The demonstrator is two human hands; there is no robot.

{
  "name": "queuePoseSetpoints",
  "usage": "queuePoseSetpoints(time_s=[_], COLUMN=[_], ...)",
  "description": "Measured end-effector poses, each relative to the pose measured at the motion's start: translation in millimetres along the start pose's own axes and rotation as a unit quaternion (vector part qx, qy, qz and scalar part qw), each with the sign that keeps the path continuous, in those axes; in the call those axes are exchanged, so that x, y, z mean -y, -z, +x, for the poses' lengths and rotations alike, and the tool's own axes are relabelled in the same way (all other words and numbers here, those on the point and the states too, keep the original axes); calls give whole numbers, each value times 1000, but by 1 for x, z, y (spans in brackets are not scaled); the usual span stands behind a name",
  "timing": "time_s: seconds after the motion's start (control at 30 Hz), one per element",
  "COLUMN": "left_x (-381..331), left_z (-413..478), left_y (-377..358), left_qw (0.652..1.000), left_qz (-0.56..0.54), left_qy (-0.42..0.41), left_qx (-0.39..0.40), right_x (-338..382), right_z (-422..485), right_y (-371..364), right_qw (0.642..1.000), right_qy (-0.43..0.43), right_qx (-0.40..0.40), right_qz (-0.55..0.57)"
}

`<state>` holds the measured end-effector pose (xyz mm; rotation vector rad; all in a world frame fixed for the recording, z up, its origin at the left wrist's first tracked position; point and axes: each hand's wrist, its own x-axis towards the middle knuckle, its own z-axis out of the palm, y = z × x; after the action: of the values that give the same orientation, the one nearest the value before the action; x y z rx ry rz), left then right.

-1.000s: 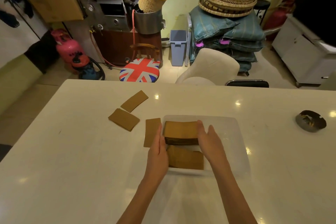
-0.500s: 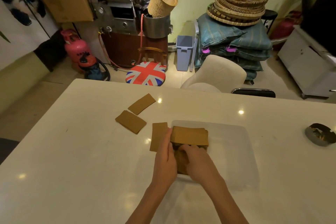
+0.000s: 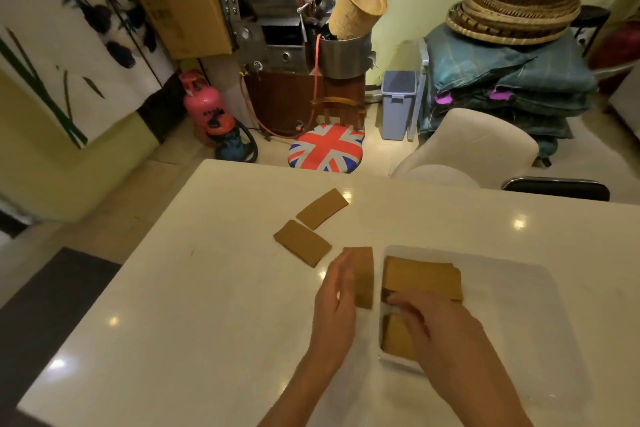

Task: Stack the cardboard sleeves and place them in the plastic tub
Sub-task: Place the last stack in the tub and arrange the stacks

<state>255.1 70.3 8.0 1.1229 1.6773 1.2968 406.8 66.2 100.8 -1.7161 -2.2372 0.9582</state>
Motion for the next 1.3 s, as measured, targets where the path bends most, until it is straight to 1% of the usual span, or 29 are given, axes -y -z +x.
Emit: queuePoseSetpoints(time_s=[0.03, 0.07, 0.1, 0.17, 0.23, 0.33, 0.37, 0.4, 0.47, 0.53, 0.57, 0.63, 0.73, 0.83, 0.93, 1.0, 1.07, 1.17, 1.23, 1.3], left_x=[5, 12, 19, 29, 42, 61, 63, 63, 60, 59, 61, 65, 76, 83, 86, 87, 89, 90, 93, 95], left_z=[13, 29, 46, 81, 115, 151, 160, 165, 174, 174, 172, 164, 157, 150, 146, 147, 147, 147, 143, 138], left_y=[16, 32, 46, 69, 82, 89, 92, 94, 99, 106, 111, 126, 152, 168, 173, 173, 173, 173, 171, 168], left_qw=[999, 996, 993, 983, 964, 903, 886, 878, 875, 858, 847, 844, 851, 851, 852, 856, 860, 863, 868, 874], left_qz=[39, 80, 116, 181, 263, 422, 452, 465, 466, 491, 506, 507, 484, 486, 489, 485, 480, 481, 479, 476], left_qy=[-13, -23, -28, -28, -40, -29, -19, -9, -11, -13, -7, 20, 70, 70, 53, 43, 40, 28, 17, 0], left_qx=[-8, -13, -13, -8, 6, 78, 101, 117, 135, 152, 161, 176, 190, 187, 177, 172, 168, 152, 129, 98], right_x=[18, 33, 45, 61, 70, 71, 70, 67, 56, 46, 42, 39, 47, 51, 59, 70, 79, 76, 74, 80], right_z=[-3, 0, 8, 41, 80, 123, 133, 141, 157, 169, 174, 179, 183, 206, 237, 256, 274, 301, 307, 298], right_y=[-2, -9, -23, -58, -89, -110, -111, -111, -113, -119, -122, -127, -125, -118, -113, -109, -107, -108, -106, -104], right_qw=[998, 993, 991, 998, 998, 989, 984, 980, 975, 971, 968, 962, 964, 962, 970, 977, 981, 970, 960, 956], right_qy=[6, 9, 14, 9, -52, -140, -161, -175, -197, -210, -216, -226, -247, -271, -241, -206, -151, -98, -84, -66], right_qx=[-25, -32, -26, 13, 19, -28, -45, -63, -70, -49, -45, -49, -46, -22, -19, -3, 33, 101, 125, 142], right_qz=[63, 111, 130, 67, 4, -41, -55, -65, -80, -101, -122, -147, -92, -25, -18, -62, -118, -198, -238, -247])
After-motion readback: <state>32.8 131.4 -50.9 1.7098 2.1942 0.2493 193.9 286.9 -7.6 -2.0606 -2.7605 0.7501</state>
